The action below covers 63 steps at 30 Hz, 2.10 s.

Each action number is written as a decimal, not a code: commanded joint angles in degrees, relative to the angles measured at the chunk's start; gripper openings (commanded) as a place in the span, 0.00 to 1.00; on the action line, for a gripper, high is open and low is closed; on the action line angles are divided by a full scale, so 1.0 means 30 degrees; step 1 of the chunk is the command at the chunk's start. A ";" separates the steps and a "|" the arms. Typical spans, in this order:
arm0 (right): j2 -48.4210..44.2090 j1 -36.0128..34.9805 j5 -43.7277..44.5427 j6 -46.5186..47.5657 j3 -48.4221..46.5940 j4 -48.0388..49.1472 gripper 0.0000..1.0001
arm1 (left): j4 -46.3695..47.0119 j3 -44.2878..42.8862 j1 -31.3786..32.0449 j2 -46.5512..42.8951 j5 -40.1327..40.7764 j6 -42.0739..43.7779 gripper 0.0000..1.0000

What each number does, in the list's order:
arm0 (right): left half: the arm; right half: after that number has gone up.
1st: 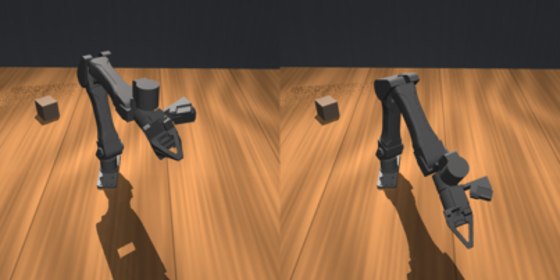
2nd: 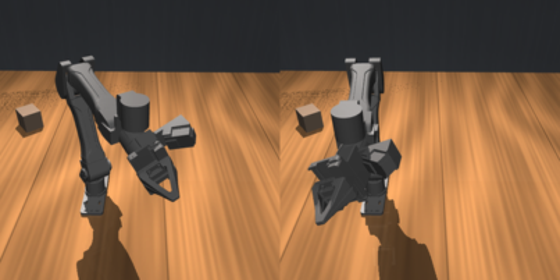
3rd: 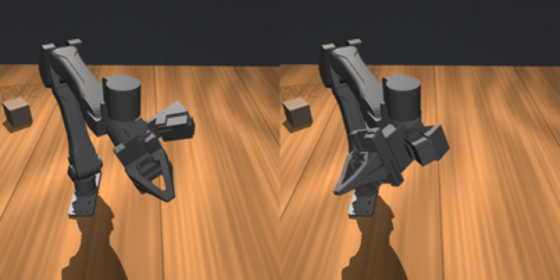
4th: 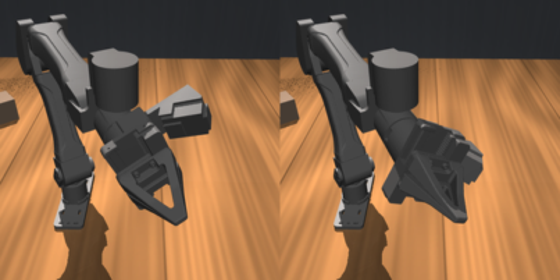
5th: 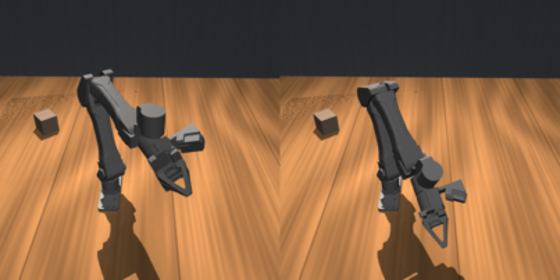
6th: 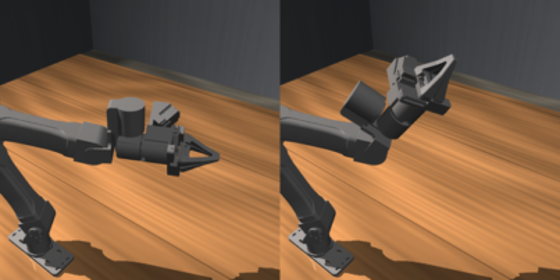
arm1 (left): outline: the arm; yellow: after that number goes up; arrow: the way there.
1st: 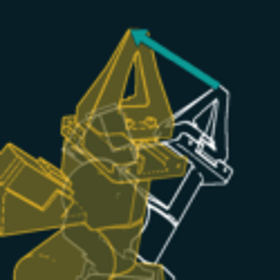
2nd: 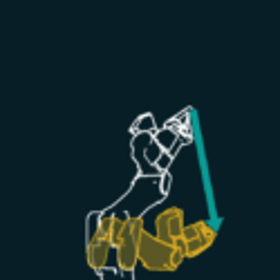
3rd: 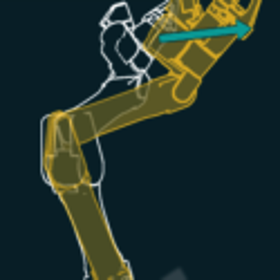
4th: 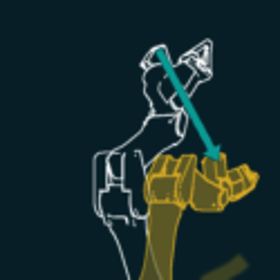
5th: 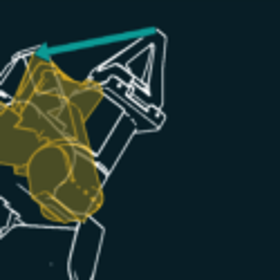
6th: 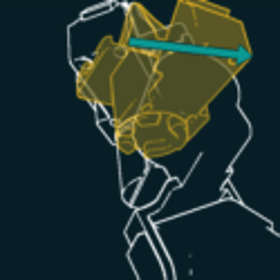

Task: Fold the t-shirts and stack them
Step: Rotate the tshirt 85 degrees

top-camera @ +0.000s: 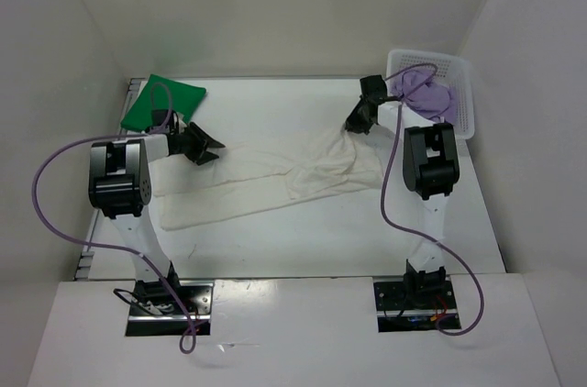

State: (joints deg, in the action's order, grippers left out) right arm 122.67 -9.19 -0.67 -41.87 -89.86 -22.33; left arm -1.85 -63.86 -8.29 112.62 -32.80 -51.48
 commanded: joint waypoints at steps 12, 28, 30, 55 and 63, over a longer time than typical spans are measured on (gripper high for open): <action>-0.0957 0.0105 0.0576 0.1150 0.0100 0.0704 0.46 | -0.0380 -0.0046 -0.0048 -0.2407 0.3256 0.0169 0.58; -1.0124 0.0280 -0.2407 0.0745 0.7468 0.0028 0.11 | -0.0439 0.2096 0.9792 -0.6546 0.4485 -0.1294 0.47; -1.1235 -0.0301 -0.2969 0.0567 0.8971 0.0787 0.08 | 0.0144 0.1864 1.0873 -0.5641 0.4487 -0.1530 0.43; -0.8899 -0.1624 -0.3293 -0.0956 1.1382 0.3429 0.33 | 0.1348 0.1305 1.1757 -0.1416 0.4604 -0.2262 0.39; -0.8723 -0.1624 -0.3498 -0.1132 1.1029 0.3604 0.30 | 0.1348 0.1305 1.2314 -0.0830 0.4223 -0.2438 0.39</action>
State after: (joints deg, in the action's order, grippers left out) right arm 96.12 -13.65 -11.09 -45.10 -54.02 -14.26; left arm 1.85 -58.98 27.57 108.29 -19.49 -58.67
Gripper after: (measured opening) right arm 0.306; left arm 0.392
